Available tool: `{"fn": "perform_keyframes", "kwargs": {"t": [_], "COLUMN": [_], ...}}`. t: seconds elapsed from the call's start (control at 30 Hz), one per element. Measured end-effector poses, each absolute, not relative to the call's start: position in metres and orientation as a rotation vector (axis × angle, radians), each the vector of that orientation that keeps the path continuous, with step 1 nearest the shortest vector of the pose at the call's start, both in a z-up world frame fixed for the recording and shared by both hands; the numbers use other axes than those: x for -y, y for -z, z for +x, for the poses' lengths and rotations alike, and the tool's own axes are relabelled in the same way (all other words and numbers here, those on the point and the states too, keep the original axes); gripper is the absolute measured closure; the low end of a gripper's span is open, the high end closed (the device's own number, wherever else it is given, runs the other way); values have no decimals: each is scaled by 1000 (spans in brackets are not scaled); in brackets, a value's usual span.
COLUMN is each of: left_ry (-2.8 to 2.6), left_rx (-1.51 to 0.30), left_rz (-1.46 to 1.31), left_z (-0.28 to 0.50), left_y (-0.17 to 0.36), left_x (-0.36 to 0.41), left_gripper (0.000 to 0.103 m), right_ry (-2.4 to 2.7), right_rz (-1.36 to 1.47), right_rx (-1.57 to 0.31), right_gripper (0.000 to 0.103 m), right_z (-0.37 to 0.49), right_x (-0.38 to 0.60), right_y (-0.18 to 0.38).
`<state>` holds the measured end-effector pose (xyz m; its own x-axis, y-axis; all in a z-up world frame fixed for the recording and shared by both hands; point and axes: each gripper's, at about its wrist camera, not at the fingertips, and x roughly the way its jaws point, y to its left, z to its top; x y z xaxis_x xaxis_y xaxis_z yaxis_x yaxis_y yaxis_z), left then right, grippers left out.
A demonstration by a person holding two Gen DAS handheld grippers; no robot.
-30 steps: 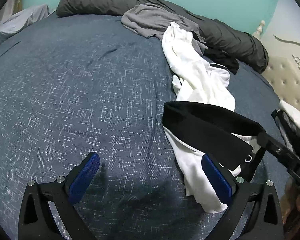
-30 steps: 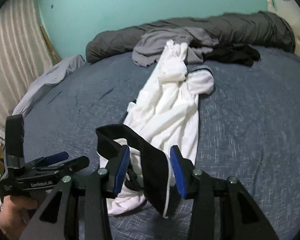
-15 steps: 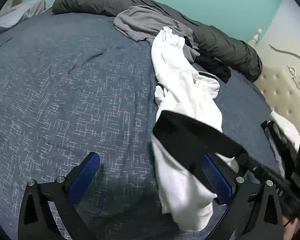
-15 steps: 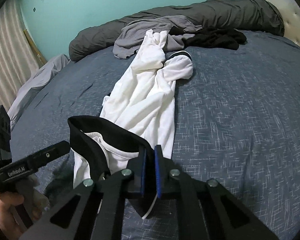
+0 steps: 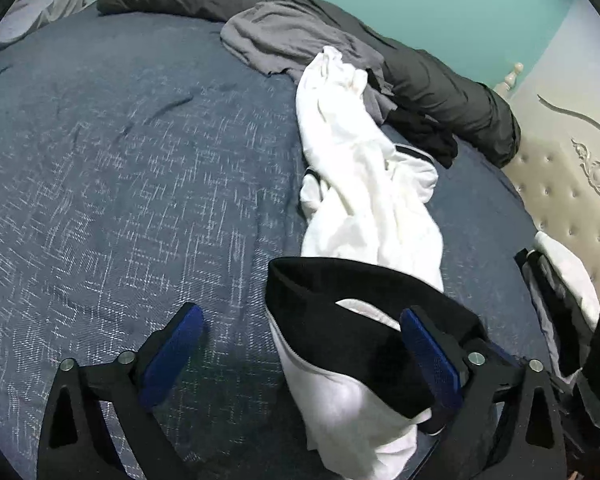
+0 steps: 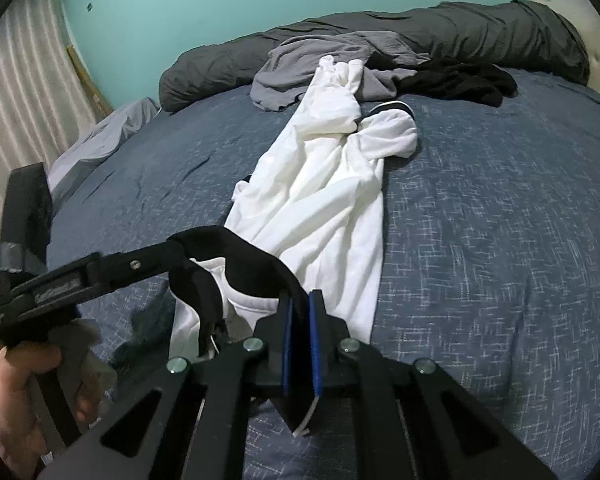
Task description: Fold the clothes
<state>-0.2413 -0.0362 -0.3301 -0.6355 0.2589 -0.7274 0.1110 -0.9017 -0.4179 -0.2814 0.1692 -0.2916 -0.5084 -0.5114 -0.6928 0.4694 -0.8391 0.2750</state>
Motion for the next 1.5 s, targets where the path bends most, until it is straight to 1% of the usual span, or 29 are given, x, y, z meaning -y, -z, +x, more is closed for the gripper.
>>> {"fn": "perform_keyframes", "kwargs": {"t": [0.07,0.17,0.27,0.43,0.6,0.63,0.67,0.73,1.0,1.03,1.07,1.1,1.13,1.27,1.37,1.5], "left_ry": [-2647,-2621,-2597,-2568,-2611,-2619,-2627,-2640,-2646,-2636,-2622,-2605,-2589,-2582,-2570,-2556], "left_rx": [714,732,738,713,719,724,728,738,778,777,772,764,770,744,717,638], "left_rz": [-1317,-1332,-1335,-1369,-1334,-1321,-1308,-1291,-1342,-1349,-1358,-1368,-1374,-1372,-1367,-1380], "left_z": [-243,-244,-241,-229,-224,-227,-229,-234,-254,-255,-257,-258,-259,-254,-244,-226], "left_y": [338,343,342,342,330,327,324,321,336,338,341,343,345,343,338,333], "left_x": [39,40,40,43,49,48,47,45,55,55,55,53,52,52,52,47], "left_gripper": [19,32,41,49,48,45,38,31,31,36,45,51,59,79,83,83], "right_ry": [2324,2319,2320,2327,2322,2321,2320,2318,2312,2312,2311,2311,2311,2312,2315,2327], "right_rz": [1089,1087,1090,1095,1092,1092,1091,1090,1083,1083,1084,1084,1084,1083,1086,1088], "right_rx": [70,69,71,84,75,74,72,69,56,55,55,55,55,56,59,62], "right_gripper": [96,96,96,96,96,96,96,96,96,96,96,96,96,96,96,96], "right_z": [-281,-281,-282,-285,-284,-284,-284,-284,-283,-283,-283,-283,-283,-283,-284,-287], "right_x": [-169,-169,-169,-172,-171,-170,-170,-169,-168,-168,-168,-167,-167,-168,-169,-173], "right_y": [291,291,292,292,291,291,291,290,288,288,288,288,288,288,288,287]}}
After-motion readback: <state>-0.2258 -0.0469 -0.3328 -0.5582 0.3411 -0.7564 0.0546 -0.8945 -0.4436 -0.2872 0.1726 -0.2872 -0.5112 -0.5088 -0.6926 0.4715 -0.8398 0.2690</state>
